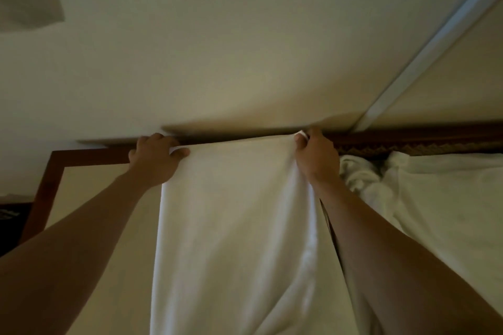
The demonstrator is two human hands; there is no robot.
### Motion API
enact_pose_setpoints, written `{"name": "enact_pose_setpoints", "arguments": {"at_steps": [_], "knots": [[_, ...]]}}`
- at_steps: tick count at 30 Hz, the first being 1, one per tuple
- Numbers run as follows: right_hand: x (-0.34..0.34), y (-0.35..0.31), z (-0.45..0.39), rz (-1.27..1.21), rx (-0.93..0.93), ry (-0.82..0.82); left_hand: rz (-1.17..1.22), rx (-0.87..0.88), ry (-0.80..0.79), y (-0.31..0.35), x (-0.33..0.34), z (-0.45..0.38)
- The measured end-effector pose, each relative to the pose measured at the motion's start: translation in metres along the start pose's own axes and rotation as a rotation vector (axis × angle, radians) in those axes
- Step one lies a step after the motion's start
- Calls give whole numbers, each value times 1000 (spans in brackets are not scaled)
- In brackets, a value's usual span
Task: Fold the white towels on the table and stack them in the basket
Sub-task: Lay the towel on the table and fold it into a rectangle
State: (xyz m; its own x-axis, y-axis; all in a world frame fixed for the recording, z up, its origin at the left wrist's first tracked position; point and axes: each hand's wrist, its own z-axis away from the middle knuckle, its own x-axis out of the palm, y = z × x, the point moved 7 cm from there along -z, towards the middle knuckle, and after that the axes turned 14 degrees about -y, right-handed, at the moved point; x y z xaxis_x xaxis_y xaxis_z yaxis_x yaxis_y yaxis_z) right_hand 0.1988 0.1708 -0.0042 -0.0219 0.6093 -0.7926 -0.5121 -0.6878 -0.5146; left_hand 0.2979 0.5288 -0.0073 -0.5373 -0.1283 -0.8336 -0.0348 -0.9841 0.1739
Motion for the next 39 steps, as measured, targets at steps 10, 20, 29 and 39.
{"name": "enact_pose_setpoints", "arguments": {"at_steps": [10,20,29,39], "knots": [[3,21,73,-99,46,-119,482,-103,224,-15,49,92],[13,38,102,-30,2,-41,493,-144,265,-18,61,117],[11,51,146,44,100,-22,583,-162,213,-34,84,158],[32,44,159,94,-103,57,466,-106,248,-50,86,165]]}}
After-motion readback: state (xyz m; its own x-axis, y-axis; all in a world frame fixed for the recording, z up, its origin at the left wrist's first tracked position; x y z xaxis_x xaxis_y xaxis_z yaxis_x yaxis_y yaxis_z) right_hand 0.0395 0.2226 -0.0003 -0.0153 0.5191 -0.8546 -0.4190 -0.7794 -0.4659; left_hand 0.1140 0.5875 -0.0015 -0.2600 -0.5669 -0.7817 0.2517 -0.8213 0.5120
